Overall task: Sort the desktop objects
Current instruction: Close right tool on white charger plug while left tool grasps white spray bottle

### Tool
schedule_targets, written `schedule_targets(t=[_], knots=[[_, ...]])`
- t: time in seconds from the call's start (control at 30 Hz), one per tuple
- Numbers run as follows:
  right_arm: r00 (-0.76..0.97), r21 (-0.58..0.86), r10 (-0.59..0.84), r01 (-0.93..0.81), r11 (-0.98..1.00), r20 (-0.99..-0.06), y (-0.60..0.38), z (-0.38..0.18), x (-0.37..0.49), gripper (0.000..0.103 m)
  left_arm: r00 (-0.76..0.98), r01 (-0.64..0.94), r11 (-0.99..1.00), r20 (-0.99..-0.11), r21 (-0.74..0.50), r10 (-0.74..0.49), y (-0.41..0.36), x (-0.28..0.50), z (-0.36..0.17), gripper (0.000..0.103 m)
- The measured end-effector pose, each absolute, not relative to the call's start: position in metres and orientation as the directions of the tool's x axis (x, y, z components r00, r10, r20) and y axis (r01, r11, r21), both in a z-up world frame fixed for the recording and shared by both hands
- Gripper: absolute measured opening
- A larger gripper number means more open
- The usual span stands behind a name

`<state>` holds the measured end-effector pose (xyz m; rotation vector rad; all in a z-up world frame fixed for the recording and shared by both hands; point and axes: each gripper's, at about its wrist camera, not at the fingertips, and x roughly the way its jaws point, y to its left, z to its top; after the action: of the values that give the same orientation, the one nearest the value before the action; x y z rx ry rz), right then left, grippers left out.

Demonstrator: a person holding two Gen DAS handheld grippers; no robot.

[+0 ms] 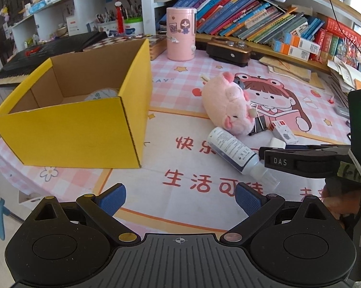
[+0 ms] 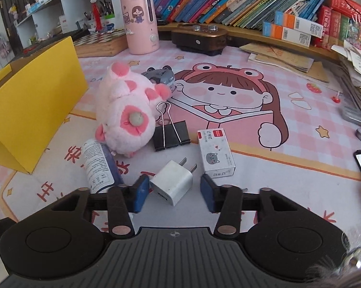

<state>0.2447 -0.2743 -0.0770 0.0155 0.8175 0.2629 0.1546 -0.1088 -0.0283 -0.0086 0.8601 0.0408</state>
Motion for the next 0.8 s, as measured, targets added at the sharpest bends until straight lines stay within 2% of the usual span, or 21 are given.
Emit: schedule_targets(t=[0.47,0.63,0.77,0.8], knots=[[0.700,0.172,0.232,-0.157,0.973,-0.675,-0.329,-0.034,0.209,0.035,0.659,0.037,0.998,-0.749,-0.059,-0.069,-0.139,0.194,-0.044,0.097],[0.736,0.142,0.211,-0.157,0.977,-0.643,-0.336,-0.020,0.189,0.035,0.655,0.006,0.999,-0.755,-0.033,-0.029,-0.154,0.224,-0.058,0.096],[0.747,0.119,0.200,-0.161,0.980,-0.634,-0.339,-0.017,0.184,0.035,0.636,0.012,1.000,-0.772,-0.022,-0.025,-0.167,0.237,-0.069,0.092],[0.745,0.120,0.199,-0.159,0.980,-0.636,-0.340,-0.018,0.184,0.035,0.634,0.016,1.000,-0.773,-0.013,-0.020,-0.169,0.238,-0.071,0.087]])
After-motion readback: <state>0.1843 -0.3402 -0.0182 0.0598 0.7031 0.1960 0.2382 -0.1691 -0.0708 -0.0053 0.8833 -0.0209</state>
